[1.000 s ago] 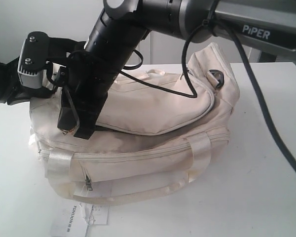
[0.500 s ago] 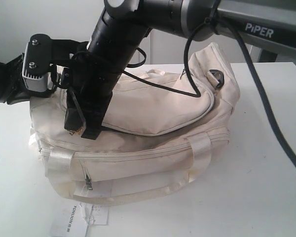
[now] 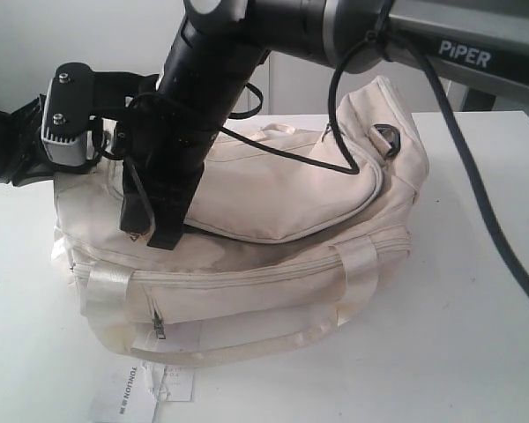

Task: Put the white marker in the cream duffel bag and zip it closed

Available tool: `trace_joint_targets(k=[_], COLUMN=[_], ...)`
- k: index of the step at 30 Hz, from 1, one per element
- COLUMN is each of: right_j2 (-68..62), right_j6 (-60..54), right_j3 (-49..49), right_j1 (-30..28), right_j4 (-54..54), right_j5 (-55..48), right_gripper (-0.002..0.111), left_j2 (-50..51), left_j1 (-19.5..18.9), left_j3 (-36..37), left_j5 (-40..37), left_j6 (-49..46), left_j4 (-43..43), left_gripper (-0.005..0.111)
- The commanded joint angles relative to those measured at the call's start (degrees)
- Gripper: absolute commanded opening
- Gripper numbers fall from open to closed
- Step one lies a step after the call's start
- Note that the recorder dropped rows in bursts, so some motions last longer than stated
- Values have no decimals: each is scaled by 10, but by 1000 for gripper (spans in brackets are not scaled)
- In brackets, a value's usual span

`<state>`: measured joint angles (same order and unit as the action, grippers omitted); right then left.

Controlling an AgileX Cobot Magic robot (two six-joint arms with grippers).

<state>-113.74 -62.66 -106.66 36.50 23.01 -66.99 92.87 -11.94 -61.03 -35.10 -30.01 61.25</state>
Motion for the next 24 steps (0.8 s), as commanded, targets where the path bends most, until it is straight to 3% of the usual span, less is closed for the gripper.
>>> trace_joint_targets(k=[1,19,24], right_j2=[10,40,40], right_j6=[14,28,51], right_j3=[-1,1,1], right_j1=[0,0,0], right_j4=[-20,-22,-30], right_j5=[-30,-30,-30], right_gripper=[0,0,0], left_j2=[-1,-2,-2], left_j1=[0,0,-16], left_j3=[3,3,3], left_j5=[22,26,26], left_j6=[2,0,0], left_j4=[13,12,12], left_gripper=[0,0,0])
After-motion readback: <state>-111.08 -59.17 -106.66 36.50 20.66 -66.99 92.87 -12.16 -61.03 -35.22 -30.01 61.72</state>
